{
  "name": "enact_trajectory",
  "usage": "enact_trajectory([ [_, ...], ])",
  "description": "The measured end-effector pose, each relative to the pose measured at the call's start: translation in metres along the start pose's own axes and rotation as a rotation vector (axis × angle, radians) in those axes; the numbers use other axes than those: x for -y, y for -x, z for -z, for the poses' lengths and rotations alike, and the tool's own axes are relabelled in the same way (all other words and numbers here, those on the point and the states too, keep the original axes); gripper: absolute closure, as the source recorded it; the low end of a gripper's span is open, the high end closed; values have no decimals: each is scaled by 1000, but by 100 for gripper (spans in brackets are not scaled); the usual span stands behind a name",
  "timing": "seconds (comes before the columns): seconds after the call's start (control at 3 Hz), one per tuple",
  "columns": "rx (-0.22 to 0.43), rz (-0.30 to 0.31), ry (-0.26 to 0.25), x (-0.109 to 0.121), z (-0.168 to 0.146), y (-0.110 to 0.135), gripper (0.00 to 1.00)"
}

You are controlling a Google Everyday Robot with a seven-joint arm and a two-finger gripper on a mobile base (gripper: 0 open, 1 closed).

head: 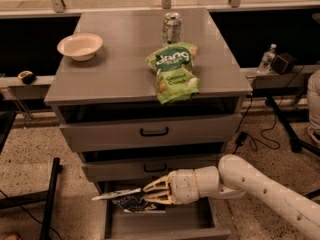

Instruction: Pick blue chip bag from bottom drawer and place on counter

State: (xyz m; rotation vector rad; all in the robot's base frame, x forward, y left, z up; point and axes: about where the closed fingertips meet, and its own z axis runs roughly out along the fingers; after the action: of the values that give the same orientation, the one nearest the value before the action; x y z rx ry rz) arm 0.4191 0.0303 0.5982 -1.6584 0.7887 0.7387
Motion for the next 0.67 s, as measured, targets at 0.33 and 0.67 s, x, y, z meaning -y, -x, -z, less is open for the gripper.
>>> enact_trajectory([
  [0.33,0,1,0,0,0,0,100],
  [0.67,-38,87,-43,28,14,20,100],
])
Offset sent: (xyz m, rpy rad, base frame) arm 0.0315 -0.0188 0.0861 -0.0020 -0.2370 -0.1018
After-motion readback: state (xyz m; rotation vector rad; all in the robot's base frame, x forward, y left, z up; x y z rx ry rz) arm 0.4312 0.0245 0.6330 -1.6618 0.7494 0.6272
